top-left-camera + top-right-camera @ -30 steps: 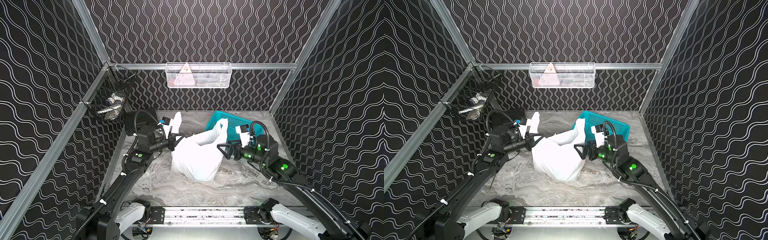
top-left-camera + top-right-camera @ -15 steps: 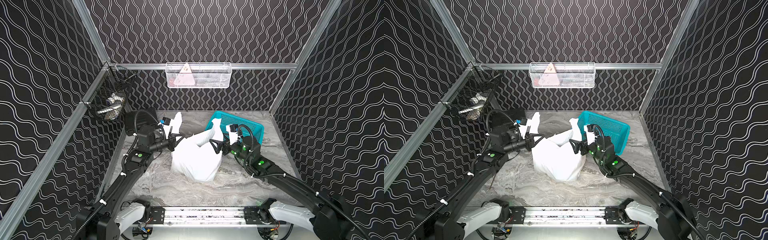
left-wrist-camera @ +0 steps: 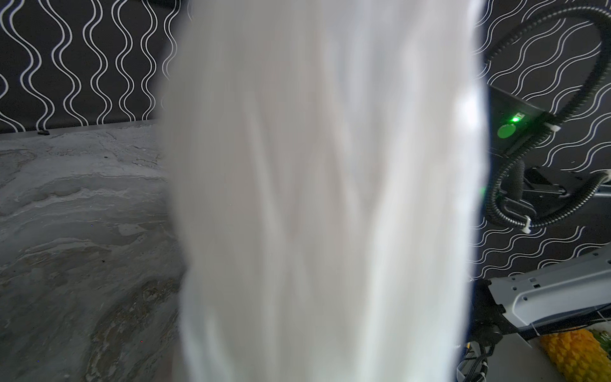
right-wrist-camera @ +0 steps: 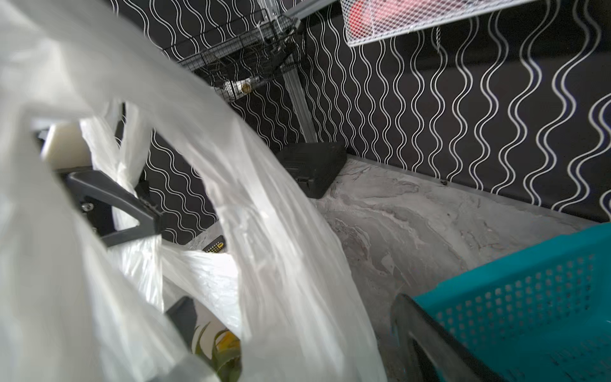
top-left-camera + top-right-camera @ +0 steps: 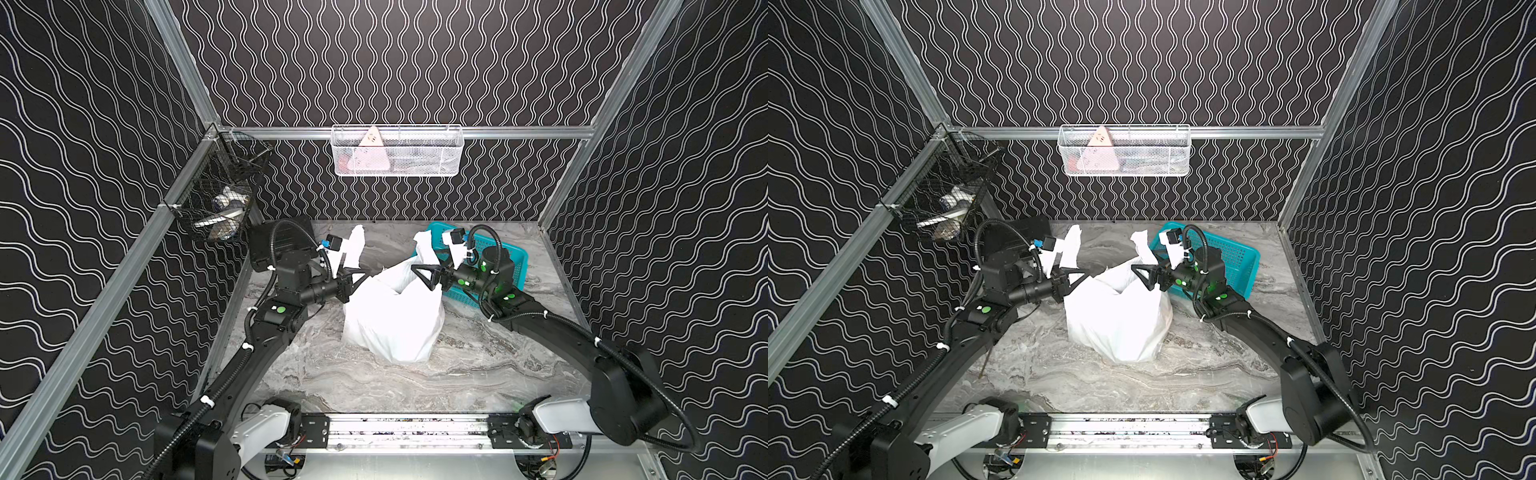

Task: Place the pineapple into a plastic bag & tie a knot
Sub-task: Cross the plastic bag at the center of the board.

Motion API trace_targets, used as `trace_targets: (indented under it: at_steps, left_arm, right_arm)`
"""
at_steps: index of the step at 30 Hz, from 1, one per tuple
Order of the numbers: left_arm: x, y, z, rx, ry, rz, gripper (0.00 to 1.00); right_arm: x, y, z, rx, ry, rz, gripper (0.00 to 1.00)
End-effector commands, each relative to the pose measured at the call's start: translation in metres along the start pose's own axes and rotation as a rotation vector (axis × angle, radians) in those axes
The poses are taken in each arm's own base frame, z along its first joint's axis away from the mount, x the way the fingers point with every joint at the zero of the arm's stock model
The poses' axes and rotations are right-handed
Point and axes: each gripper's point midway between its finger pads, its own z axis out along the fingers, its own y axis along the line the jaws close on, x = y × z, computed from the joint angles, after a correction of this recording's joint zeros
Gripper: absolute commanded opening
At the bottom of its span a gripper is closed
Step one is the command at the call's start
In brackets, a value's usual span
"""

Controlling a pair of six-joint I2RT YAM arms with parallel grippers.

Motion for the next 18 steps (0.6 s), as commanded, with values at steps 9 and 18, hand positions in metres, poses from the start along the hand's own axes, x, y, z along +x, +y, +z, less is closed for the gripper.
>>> trace_targets:
  at_steps: [9,18]
  left_arm:
    - [0.005,0.010,0.020,0.016,0.169,-0.057,0.00]
    - [0.047,0.004,0.059,0.183,0.463,-0.121,0.00]
  right_arm:
    - [-0.010,0.005,-0.003,-0.041,0.015,-0.014,0.12]
    - [0.033,0.040,0.006,0.165,0.328,-0.387,0.00]
